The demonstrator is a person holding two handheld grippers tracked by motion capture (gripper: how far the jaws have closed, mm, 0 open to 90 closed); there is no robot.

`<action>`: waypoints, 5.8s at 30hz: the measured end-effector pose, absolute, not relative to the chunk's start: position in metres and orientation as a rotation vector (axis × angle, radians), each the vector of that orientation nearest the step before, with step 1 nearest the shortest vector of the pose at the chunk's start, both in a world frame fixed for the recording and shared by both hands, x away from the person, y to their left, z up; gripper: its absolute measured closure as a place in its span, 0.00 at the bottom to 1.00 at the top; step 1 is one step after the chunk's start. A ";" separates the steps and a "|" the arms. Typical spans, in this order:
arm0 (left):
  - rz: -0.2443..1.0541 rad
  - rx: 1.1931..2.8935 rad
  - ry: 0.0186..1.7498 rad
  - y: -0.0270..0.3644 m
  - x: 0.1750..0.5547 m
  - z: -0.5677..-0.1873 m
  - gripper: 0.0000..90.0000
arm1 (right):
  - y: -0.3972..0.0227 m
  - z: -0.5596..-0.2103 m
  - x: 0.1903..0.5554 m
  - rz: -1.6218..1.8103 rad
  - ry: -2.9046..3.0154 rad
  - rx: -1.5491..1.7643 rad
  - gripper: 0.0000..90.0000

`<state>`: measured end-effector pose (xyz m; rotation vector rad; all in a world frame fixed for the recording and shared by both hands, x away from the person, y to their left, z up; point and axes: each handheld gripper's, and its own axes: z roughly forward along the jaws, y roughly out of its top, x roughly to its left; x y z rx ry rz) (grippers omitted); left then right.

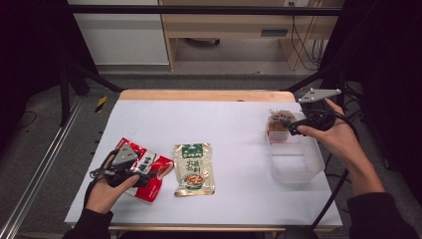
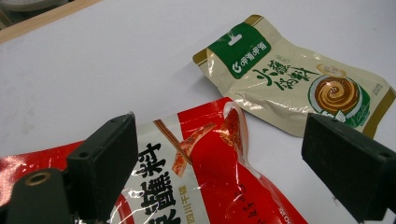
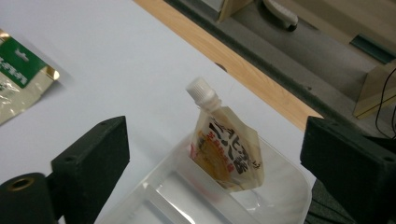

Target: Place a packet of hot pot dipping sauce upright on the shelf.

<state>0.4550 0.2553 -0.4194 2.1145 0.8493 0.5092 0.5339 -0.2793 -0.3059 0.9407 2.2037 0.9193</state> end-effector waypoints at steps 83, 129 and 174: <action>0.348 2.322 0.813 0.180 0.546 -0.452 0.19 | -0.116 -0.453 0.440 1.096 2.301 0.946 0.26; 0.336 2.312 0.613 0.166 0.515 -0.384 1.00 | -0.121 -0.428 0.449 1.089 2.322 0.905 0.21; 0.322 2.262 0.412 0.147 0.480 -0.342 0.98 | -0.081 -0.354 0.496 0.837 2.819 0.466 1.00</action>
